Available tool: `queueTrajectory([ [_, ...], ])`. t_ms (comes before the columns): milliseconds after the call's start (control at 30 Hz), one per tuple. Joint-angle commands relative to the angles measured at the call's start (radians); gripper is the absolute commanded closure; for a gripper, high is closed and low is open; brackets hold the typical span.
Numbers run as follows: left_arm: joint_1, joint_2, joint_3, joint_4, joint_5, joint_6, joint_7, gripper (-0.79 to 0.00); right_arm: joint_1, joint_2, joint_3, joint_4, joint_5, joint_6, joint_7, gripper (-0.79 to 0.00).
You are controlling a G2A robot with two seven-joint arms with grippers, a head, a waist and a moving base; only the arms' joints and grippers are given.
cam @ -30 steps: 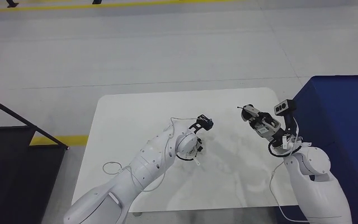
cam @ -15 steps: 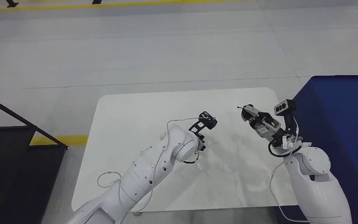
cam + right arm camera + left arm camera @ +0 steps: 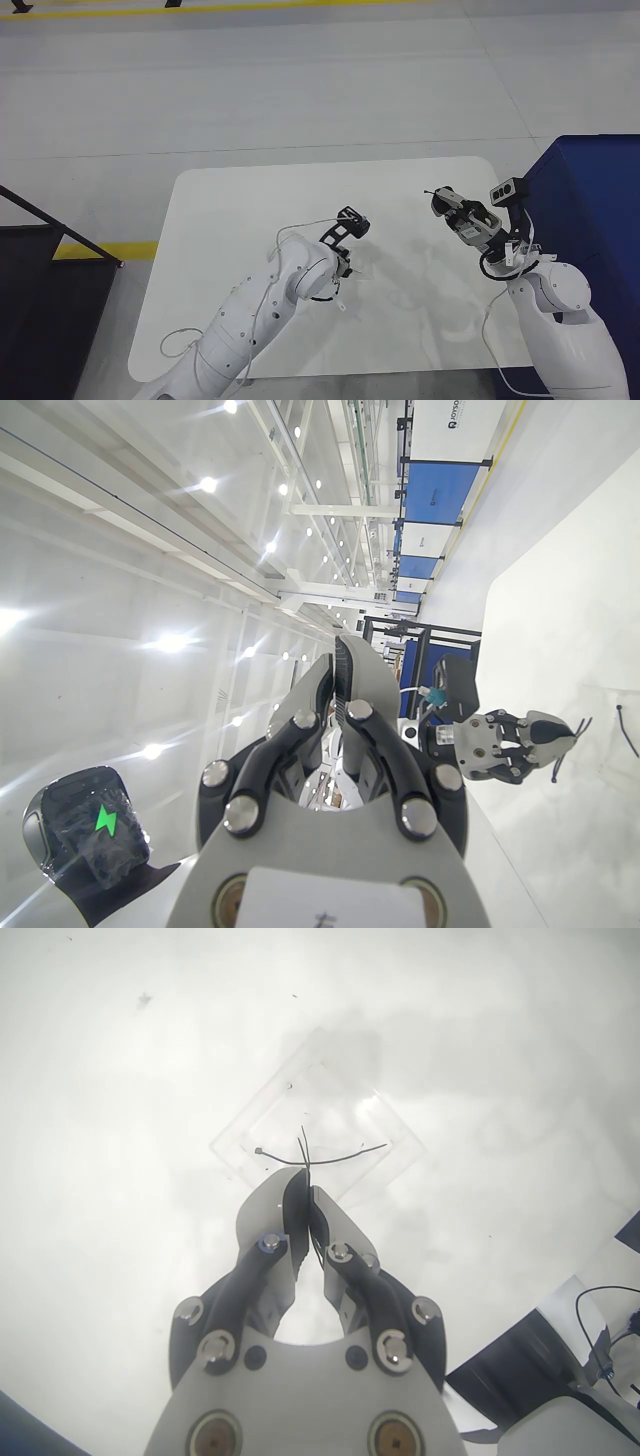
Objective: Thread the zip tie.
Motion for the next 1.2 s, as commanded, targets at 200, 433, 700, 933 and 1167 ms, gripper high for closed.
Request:
queueTrajectory([
  [200, -0.023, -0.014, 0.012, 0.033, -0.032, -0.010, 0.057, -0.690, 0.000, 0.000, 0.000, 0.000, 0.000, 0.000, 0.000, 0.000],
  [433, 0.000, -0.005, -0.017, -0.005, -0.016, -0.004, 0.039, -0.517, 0.000, 0.000, 0.000, 0.000, 0.000, 0.000, 0.000, 0.000],
  [700, 0.065, 0.013, -0.088, -0.109, -0.064, -0.008, -0.003, -0.391, 0.000, 0.000, 0.000, 0.000, 0.000, 0.000, 0.000, 0.000],
  [933, 0.250, 0.062, -0.205, -0.315, 0.013, -0.042, -0.007, -0.357, 0.000, 0.000, 0.000, 0.000, 0.000, 0.000, 0.000, 0.000],
  [1167, 0.301, 0.073, -0.216, -0.345, 0.028, -0.092, 0.017, -0.785, 0.000, 0.000, 0.000, 0.000, 0.000, 0.000, 0.000, 0.000],
])
